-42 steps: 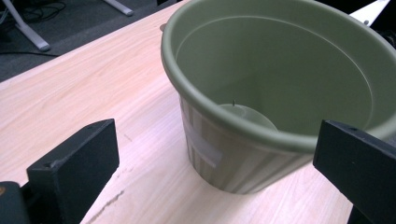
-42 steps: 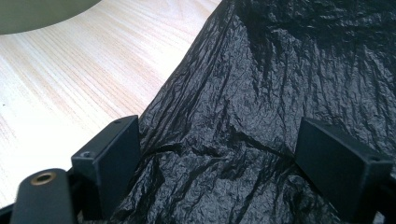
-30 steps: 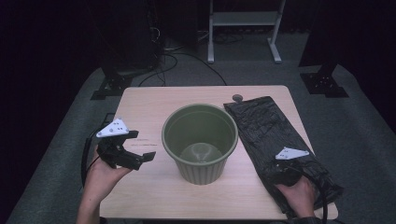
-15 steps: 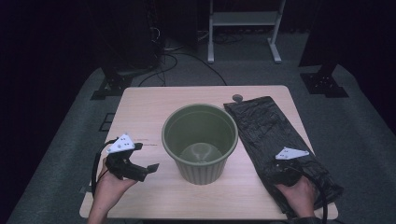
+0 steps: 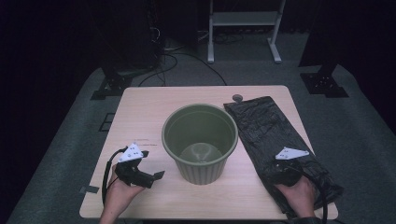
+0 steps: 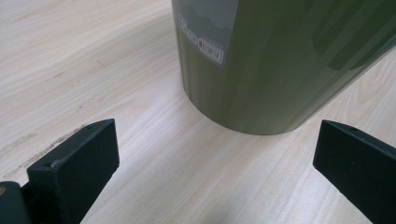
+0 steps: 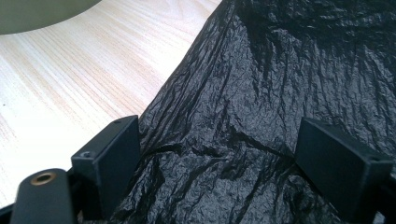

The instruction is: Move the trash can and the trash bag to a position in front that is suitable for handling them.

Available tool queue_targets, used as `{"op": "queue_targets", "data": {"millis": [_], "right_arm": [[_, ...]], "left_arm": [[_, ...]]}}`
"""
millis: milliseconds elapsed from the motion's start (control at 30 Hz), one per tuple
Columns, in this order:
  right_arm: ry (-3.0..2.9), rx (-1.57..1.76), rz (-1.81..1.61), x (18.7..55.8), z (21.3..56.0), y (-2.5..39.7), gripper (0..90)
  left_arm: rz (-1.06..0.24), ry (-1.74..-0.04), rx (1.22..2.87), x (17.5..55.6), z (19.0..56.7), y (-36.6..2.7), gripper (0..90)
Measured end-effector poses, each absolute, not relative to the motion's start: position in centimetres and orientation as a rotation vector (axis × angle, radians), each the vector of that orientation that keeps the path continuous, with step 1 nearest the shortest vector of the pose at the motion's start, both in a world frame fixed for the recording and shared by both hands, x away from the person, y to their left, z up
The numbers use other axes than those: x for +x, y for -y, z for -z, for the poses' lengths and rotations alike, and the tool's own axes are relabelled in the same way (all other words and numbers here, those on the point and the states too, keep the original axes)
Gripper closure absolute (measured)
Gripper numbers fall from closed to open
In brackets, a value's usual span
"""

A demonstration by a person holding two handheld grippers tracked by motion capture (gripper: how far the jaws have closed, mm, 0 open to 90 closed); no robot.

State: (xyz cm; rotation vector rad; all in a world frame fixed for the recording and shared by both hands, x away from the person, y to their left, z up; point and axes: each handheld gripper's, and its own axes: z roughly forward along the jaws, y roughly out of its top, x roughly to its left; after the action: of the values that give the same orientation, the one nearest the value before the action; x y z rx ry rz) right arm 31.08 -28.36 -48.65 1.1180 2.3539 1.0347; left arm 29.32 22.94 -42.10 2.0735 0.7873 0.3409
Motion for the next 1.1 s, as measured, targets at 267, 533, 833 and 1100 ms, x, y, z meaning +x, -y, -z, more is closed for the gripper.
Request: {"op": "queue_targets", "data": {"millis": [267, 533, 833, 1100], "right_arm": [[-2.354, 1.117, -1.035, 31.1, 48.7, 28.4, 12.9], [-2.354, 1.118, -1.035, 31.1, 48.7, 28.4, 12.9], [-2.354, 1.118, -1.035, 31.1, 48.7, 28.4, 12.9], [-2.353, 1.118, -1.036, 31.1, 48.7, 28.4, 14.1]], "left_arm": [[-0.34, -0.807, 2.072, 29.1, 44.7, -23.0, 0.0], [-0.326, -0.832, 2.123, 29.4, 47.2, -23.1, 0.0], [-0.362, -0.866, 2.184, 29.7, 48.2, -23.4, 0.0], [-0.381, -0.868, 2.217, 29.7, 48.3, -23.2, 0.0]]}}
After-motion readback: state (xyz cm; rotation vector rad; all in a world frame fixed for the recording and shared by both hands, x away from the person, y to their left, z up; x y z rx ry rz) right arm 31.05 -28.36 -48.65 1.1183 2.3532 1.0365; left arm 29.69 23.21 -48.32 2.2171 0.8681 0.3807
